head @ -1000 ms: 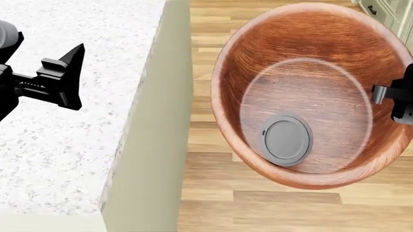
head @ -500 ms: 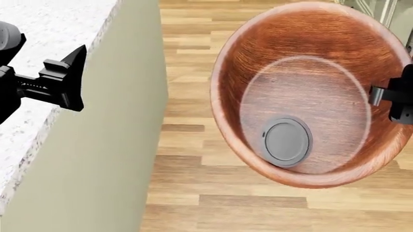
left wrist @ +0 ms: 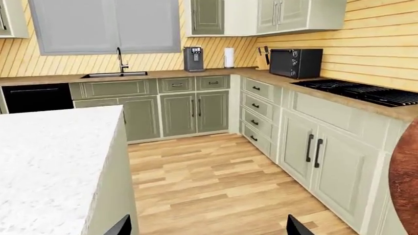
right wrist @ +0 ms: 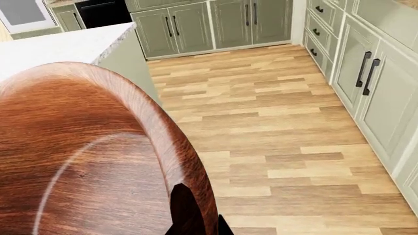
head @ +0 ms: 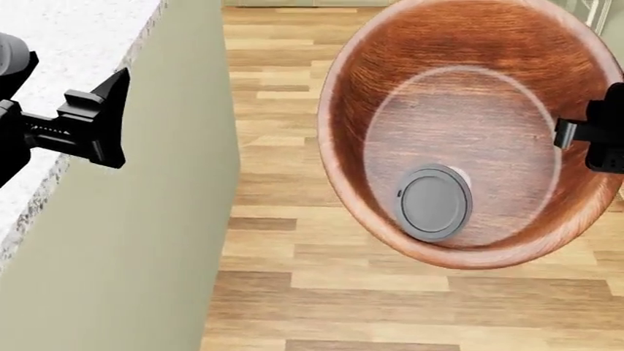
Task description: Place the cup inside the bowl on the dining table and move the bowl to any counter.
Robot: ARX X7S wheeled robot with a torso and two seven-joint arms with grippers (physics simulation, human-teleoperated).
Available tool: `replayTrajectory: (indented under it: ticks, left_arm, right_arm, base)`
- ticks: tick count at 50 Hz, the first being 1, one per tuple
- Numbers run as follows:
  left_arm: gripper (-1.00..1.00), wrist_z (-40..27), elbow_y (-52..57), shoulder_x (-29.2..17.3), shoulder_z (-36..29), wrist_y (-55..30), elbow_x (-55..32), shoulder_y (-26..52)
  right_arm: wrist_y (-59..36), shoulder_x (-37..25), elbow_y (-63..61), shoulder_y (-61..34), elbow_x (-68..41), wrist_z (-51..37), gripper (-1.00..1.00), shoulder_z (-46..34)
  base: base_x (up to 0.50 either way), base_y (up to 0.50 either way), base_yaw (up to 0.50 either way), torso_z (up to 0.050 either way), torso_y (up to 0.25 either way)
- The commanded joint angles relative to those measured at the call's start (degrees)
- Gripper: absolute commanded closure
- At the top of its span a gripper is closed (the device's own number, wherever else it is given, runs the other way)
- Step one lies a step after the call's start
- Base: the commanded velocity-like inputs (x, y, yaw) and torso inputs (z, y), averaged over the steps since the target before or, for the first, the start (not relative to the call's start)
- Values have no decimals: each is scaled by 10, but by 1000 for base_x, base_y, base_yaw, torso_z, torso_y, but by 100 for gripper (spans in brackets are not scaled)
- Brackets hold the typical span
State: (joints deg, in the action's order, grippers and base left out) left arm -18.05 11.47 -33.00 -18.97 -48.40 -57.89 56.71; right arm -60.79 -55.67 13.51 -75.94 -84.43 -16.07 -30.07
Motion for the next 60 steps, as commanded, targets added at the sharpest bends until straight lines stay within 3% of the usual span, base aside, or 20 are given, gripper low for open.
replayTrajectory:
  ticks: [1,60]
  left_arm:
    - [-100,-3,-3,1,2,-2,-4,4]
    - [-100,-5,-4,3,-13,-7,-3,17]
  right_arm:
    - [9,3,-2,-4,9,10,100,5]
    - [31,5,3,26,0,30,100,9]
  base:
    - [500,-74,0,0,0]
    - [500,-55,0,0,2]
